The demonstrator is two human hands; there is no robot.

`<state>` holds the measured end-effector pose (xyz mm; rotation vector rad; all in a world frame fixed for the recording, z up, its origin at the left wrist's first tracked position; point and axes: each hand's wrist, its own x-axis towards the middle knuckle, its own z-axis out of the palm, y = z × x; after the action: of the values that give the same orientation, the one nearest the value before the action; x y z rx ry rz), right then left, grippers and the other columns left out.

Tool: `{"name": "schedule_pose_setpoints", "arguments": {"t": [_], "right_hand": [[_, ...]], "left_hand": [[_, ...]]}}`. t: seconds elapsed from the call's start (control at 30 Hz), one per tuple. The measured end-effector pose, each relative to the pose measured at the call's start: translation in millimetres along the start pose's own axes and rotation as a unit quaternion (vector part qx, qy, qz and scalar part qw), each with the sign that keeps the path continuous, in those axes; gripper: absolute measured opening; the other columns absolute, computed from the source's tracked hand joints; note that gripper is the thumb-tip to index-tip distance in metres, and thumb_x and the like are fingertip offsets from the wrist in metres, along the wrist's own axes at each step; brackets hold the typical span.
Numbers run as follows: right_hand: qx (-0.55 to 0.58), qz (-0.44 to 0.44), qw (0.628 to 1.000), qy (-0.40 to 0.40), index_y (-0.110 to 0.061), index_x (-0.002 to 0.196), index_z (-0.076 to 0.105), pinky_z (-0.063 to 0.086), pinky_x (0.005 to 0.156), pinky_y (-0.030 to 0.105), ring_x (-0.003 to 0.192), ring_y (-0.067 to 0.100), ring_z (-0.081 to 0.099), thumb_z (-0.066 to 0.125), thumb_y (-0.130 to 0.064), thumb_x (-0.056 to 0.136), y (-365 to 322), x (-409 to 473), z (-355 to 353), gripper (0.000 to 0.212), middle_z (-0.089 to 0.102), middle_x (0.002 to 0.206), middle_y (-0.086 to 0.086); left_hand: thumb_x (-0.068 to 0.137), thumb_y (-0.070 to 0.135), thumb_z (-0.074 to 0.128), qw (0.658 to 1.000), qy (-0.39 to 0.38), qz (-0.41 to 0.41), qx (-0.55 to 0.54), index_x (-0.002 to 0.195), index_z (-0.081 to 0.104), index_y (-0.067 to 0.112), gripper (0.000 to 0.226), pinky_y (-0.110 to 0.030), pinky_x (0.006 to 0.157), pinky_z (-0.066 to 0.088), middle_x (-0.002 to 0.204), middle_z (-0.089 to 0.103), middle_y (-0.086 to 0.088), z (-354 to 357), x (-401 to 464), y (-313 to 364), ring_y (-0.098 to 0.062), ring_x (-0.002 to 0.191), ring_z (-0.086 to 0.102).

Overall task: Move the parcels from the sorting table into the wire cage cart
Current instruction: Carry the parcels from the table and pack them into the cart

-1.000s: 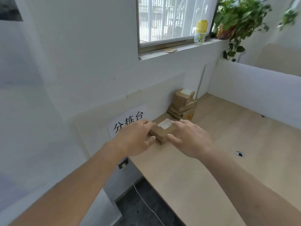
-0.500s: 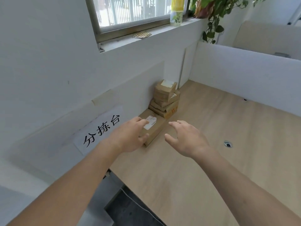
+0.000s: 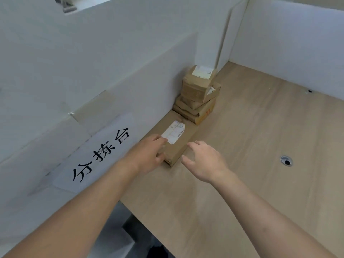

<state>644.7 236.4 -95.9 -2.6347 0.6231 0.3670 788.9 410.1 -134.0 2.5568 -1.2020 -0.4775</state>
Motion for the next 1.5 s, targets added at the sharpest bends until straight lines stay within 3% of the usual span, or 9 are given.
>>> {"name": "schedule_pose_setpoints", "arguments": {"t": [0.23,0.4,0.5,0.63,0.8,0.93,1.0,1.23,1.5], "right_hand": [[0.020,0.018,0.999,-0.042,-0.027,0.152,0.043,0.048,0.096,0.043,0.132,0.034,0.051,0.047,-0.048,0.102,-14.1,88.2,57.0,0.054,0.043,0.153,0.007],[-0.014,0.015,0.999,-0.048,-0.024,0.156,0.033,0.040,0.110,0.046,0.147,0.039,0.032,0.044,-0.050,0.104,-18.3,119.8,99.8,0.060,0.027,0.163,0.013],[-0.030,0.011,0.998,-0.056,-0.026,0.159,0.028,0.032,0.118,0.047,0.153,0.041,0.020,0.038,-0.054,0.104,-16.1,124.9,116.8,0.063,0.020,0.167,0.011],[-0.035,0.013,0.997,-0.062,-0.028,0.156,0.032,0.033,0.116,0.047,0.151,0.042,0.025,0.037,-0.053,0.105,-3.0,117.6,118.3,0.056,0.017,0.170,0.003],[-0.029,0.059,0.998,-0.008,-0.025,0.144,0.043,0.048,0.094,0.043,0.124,0.035,0.051,0.044,-0.052,0.103,18.1,106.7,114.0,0.049,0.032,0.156,0.006],[0.085,0.118,0.989,-0.029,-0.042,0.162,0.012,0.044,0.109,0.048,0.143,0.042,0.035,0.045,-0.059,0.103,30.8,104.8,124.0,0.070,-0.001,0.169,0.013],[0.167,0.120,0.978,-0.043,-0.049,0.162,0.000,0.040,0.115,0.048,0.145,0.043,0.036,0.046,-0.058,0.103,34.8,106.9,135.7,0.074,-0.007,0.170,0.013],[0.267,0.108,0.958,0.002,-0.052,0.159,0.006,0.044,0.113,0.046,0.121,0.036,0.062,0.055,-0.055,0.100,40.4,101.8,157.3,0.076,0.012,0.165,0.013],[0.266,0.060,0.961,0.033,-0.050,0.158,0.016,0.045,0.111,0.047,0.129,0.029,0.054,0.056,-0.059,0.098,37.7,64.8,125.0,0.073,0.028,0.156,0.006]], "left_hand": [[0.095,0.026,0.059,0.999,-0.035,0.023,0.005,0.135,0.056,0.020,0.041,-0.041,0.080,0.053,0.120,0.050,0.000,45.6,75.0,-69.3,-0.025,0.101,0.056],[0.102,0.033,0.055,0.996,-0.067,-0.007,0.051,0.159,0.035,0.022,0.061,-0.051,0.114,0.038,0.164,0.021,-0.014,67.8,97.7,-97.2,-0.037,0.150,0.023],[0.105,0.037,0.049,0.994,-0.091,-0.009,0.064,0.163,0.026,0.026,0.064,-0.057,0.121,0.029,0.168,0.011,-0.017,80.5,100.3,-105.1,-0.039,0.156,0.008],[0.102,0.045,0.051,0.994,-0.059,0.004,0.095,0.160,0.034,0.029,0.063,-0.052,0.117,0.035,0.163,0.024,-0.016,84.3,91.7,-96.4,-0.041,0.148,0.025],[0.095,0.051,0.063,0.998,-0.031,0.017,0.054,0.149,0.049,0.032,0.059,-0.045,0.105,0.047,0.150,0.034,-0.007,87.6,80.2,-84.7,-0.031,0.129,0.044],[0.098,0.060,0.055,0.994,-0.088,-0.062,-0.023,0.160,0.019,0.048,0.072,-0.047,0.117,0.039,0.167,0.008,-0.009,96.0,77.9,-89.1,-0.035,0.149,0.027],[0.101,0.058,0.050,0.984,-0.129,-0.077,-0.092,0.159,0.004,0.053,0.074,-0.043,0.114,0.041,0.166,0.016,-0.006,103.1,77.3,-91.4,-0.031,0.145,0.037],[0.103,0.050,0.052,0.964,-0.126,-0.098,-0.210,0.154,0.004,0.062,0.072,-0.041,0.116,0.039,0.150,0.033,0.002,114.3,68.4,-85.0,-0.019,0.135,0.045],[0.101,0.051,0.055,0.967,-0.083,-0.107,-0.214,0.160,0.012,0.053,0.073,-0.037,0.114,0.041,0.146,0.040,0.003,85.0,32.9,-54.6,-0.016,0.131,0.048]]}}
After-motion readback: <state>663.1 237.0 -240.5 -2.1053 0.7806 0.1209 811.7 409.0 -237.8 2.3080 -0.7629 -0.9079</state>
